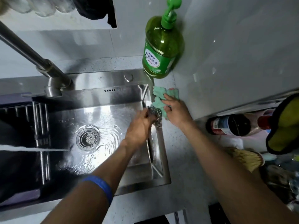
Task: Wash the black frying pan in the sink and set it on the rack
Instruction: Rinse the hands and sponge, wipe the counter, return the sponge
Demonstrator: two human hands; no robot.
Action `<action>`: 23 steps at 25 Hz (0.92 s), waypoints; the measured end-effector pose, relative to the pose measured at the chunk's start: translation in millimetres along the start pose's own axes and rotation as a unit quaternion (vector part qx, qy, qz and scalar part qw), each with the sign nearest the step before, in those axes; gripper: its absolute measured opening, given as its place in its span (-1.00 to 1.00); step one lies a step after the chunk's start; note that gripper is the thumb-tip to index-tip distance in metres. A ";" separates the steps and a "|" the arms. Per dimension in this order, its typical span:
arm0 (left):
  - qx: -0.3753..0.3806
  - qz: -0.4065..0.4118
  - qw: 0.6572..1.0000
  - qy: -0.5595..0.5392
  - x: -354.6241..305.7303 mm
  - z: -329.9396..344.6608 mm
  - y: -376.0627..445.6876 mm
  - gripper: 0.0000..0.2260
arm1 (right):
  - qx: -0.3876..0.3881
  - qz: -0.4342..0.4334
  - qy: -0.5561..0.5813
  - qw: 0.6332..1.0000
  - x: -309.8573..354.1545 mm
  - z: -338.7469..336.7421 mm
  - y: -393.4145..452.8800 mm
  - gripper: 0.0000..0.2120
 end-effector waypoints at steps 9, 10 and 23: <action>-0.139 -0.026 0.990 -0.019 -1.1 -54.0 83.4 -0.69 | -0.062 -0.045 0.061 0.995 -45.8 37.0 -69.1 -0.55; -0.091 -0.033 0.995 -0.025 -3.2 -46.6 90.7 -0.65 | -0.066 -0.046 0.062 0.995 -48.4 40.9 -75.6 -0.56; -0.150 -0.216 0.886 -0.381 12.6 -67.1 101.9 -0.49 | -0.074 -0.133 0.053 0.987 -60.8 68.4 -120.7 -0.62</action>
Point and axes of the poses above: each hand's wrist, its own y-axis towards the middle knuckle, its own z-axis out of the palm, x = y × z, the point moved 3 cm from there along y, towards the middle knuckle, and after that the axes turned 14 degrees about z, right-handed, at the moved point
